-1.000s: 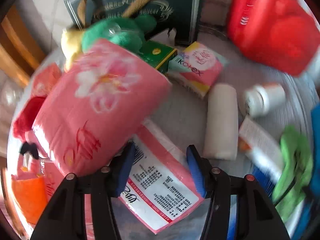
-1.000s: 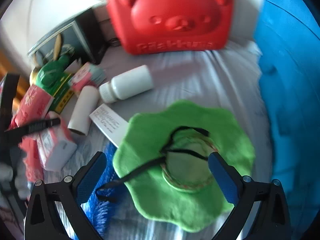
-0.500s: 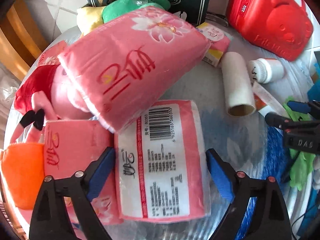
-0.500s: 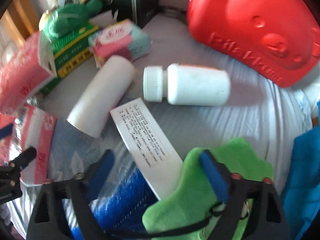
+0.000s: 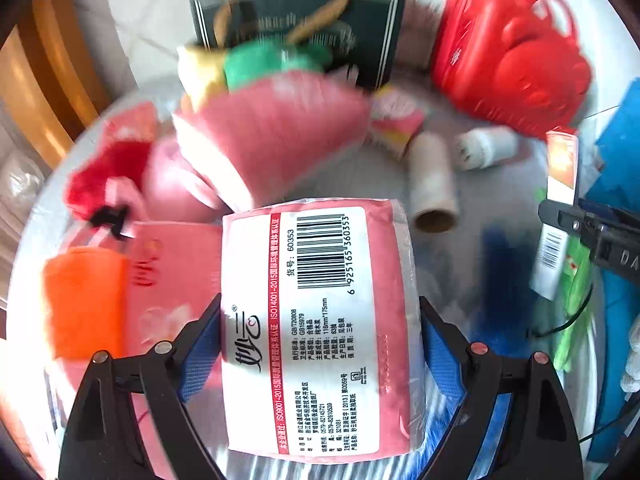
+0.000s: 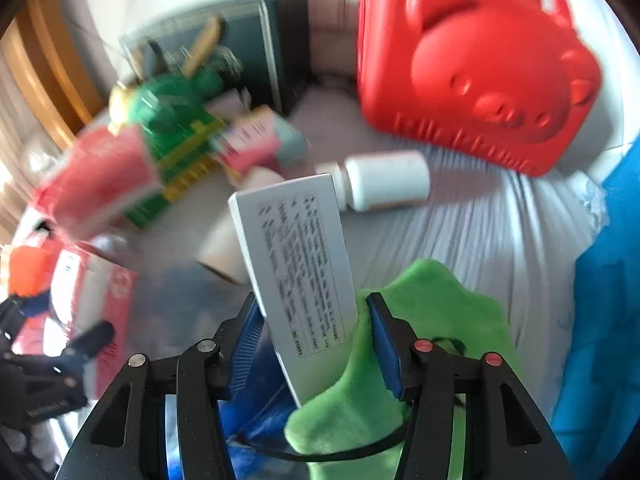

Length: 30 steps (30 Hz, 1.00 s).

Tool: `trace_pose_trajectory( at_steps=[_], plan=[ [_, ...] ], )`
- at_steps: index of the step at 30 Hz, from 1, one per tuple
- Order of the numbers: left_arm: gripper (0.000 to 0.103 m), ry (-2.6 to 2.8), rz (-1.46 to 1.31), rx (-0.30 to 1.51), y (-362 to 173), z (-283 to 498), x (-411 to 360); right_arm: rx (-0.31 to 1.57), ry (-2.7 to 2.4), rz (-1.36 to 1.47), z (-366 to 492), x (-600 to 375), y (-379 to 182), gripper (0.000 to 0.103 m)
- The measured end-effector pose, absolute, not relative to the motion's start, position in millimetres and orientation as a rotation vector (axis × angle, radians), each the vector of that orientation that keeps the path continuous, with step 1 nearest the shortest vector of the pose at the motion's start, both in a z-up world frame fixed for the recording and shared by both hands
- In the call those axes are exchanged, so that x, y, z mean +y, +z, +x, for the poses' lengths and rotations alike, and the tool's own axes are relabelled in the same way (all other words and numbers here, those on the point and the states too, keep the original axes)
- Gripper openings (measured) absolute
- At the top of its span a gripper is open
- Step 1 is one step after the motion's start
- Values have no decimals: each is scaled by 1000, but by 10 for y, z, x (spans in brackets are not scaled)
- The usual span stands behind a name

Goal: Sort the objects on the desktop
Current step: 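Grasp the pink barcode tissue pack with the left tool while the right tool grasps the white medicine box, then carry the tissue pack and white box into the blue crate and release both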

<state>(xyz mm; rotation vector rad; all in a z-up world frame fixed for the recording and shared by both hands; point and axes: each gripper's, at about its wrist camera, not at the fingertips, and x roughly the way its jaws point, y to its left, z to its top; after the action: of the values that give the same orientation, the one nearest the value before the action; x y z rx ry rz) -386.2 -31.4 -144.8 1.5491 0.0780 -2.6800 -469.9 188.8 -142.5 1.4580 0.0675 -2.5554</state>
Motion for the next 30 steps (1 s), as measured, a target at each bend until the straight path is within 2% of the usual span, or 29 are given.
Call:
trace_pose_trajectory(
  at_steps=[6, 14, 21, 30],
  plan=[
    [88, -2803, 1365, 97, -841, -3301, -363, -26, -2593, 1279, -4212, 1773, -782, 42],
    [88, -2968, 1114, 54, -124, -2708, -90, 4, -2730, 1024, -3298, 1809, 175, 41],
    [88, -3154, 932, -25, 450, -2200, 406, -6, -2850, 899, -2585, 2169, 745, 41],
    [88, -3382, 807, -144, 903, -1795, 1361, 7, -3096, 762, -1771, 3027, 1274, 41]
  ],
)
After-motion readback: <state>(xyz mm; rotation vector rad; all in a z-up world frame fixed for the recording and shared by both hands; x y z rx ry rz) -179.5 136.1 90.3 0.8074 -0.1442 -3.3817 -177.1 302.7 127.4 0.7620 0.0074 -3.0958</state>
